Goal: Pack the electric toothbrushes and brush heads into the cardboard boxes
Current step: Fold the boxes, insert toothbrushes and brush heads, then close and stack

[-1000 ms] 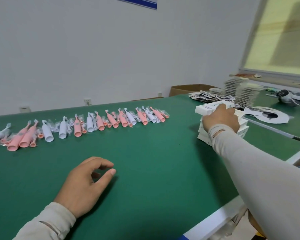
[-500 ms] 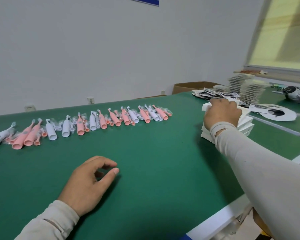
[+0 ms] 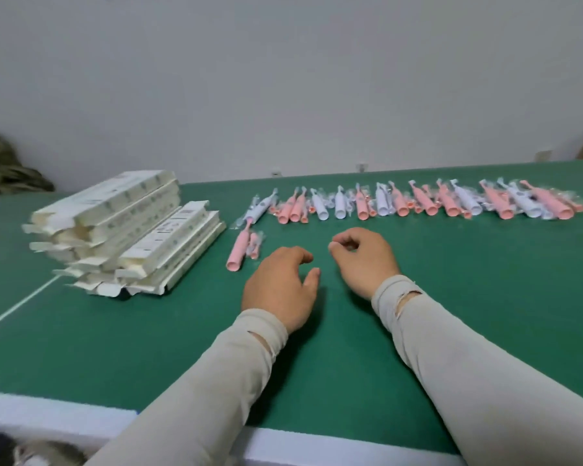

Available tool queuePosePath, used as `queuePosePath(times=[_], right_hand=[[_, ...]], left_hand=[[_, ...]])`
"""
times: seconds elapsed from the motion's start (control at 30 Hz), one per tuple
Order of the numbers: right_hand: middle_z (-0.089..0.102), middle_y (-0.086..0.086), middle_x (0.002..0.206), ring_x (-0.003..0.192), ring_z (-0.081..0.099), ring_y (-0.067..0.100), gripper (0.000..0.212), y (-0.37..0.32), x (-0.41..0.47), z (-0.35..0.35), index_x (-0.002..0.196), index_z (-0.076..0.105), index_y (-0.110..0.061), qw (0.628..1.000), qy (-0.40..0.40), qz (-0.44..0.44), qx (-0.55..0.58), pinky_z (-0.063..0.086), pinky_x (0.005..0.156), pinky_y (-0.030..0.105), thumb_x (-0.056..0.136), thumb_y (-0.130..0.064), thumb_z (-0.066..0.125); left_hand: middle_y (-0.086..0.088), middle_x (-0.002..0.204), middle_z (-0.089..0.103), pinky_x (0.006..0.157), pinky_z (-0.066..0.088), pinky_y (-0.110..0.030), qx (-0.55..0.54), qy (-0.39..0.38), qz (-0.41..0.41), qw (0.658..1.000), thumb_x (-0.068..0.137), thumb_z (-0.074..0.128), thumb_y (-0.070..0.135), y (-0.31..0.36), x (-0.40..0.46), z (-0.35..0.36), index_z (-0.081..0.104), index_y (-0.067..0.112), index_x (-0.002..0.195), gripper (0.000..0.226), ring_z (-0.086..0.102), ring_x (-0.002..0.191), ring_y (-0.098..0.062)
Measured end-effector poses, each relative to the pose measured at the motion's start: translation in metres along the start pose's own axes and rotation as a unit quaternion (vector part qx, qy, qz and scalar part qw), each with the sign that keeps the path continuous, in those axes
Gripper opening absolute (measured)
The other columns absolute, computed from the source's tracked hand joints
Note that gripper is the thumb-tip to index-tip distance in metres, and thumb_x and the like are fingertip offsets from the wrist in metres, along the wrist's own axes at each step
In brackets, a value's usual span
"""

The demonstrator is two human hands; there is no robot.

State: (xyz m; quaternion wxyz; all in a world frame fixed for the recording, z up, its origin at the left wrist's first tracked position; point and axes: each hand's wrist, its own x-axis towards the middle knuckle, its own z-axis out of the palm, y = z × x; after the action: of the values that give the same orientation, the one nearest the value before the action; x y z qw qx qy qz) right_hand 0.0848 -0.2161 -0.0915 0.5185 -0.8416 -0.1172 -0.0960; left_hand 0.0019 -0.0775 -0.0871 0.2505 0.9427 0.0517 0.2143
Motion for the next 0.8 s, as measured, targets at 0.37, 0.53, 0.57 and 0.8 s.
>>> queuePosePath(times=[0.37, 0.53, 0.57, 0.8], right_hand=[[0.066, -0.022, 0.076, 0.075, 0.06, -0.001, 0.015, 0.007, -0.019, 0.01, 0.078, 0.065, -0.037, 0.992, -0.066, -0.073, -0.074, 0.048, 0.073, 0.027, 0.091, -0.03, 0.066], [0.067, -0.021, 0.077, 0.075, 0.061, -0.002, 0.016, 0.001, -0.022, 0.013, 0.076, 0.065, -0.036, 0.991, -0.084, -0.077, -0.068, 0.045, 0.069, 0.024, 0.091, -0.03, 0.064], [0.067, -0.021, 0.077, 0.075, 0.061, -0.002, 0.016, 0.001, -0.023, 0.012, 0.076, 0.065, -0.036, 0.991, -0.087, -0.077, -0.069, 0.046, 0.069, 0.024, 0.091, -0.03, 0.064], [0.065, -0.021, 0.071, 0.071, 0.06, 0.0, 0.016, 0.002, -0.024, 0.008, 0.075, 0.065, -0.035, 0.993, -0.066, -0.068, -0.069, 0.048, 0.069, 0.025, 0.091, -0.032, 0.064]], left_hand=[[-0.007, 0.14, 0.051, 0.098, 0.045, -0.048, 0.241, 0.137, -0.135, 0.951, 0.093, 0.058, 0.039, -0.093, 0.013, -0.138, 0.053, 0.017, 0.135, 0.048, 0.047, 0.127, -0.032], [-0.005, 0.114, 0.062, 0.078, 0.047, -0.036, 0.438, 0.0, -0.197, 0.877, 0.093, 0.053, 0.041, -0.109, 0.016, -0.143, 0.058, 0.018, 0.117, 0.034, 0.06, 0.105, -0.028], [-0.004, 0.111, 0.062, 0.075, 0.047, -0.034, 0.447, -0.013, -0.203, 0.871, 0.094, 0.053, 0.038, -0.113, 0.013, -0.14, 0.058, 0.019, 0.115, 0.03, 0.061, 0.102, -0.028], [-0.009, 0.111, 0.057, 0.073, 0.05, -0.041, 0.372, 0.064, -0.169, 0.91, 0.095, 0.055, 0.021, -0.127, 0.006, -0.135, 0.059, 0.013, 0.116, 0.023, 0.063, 0.093, -0.035]])
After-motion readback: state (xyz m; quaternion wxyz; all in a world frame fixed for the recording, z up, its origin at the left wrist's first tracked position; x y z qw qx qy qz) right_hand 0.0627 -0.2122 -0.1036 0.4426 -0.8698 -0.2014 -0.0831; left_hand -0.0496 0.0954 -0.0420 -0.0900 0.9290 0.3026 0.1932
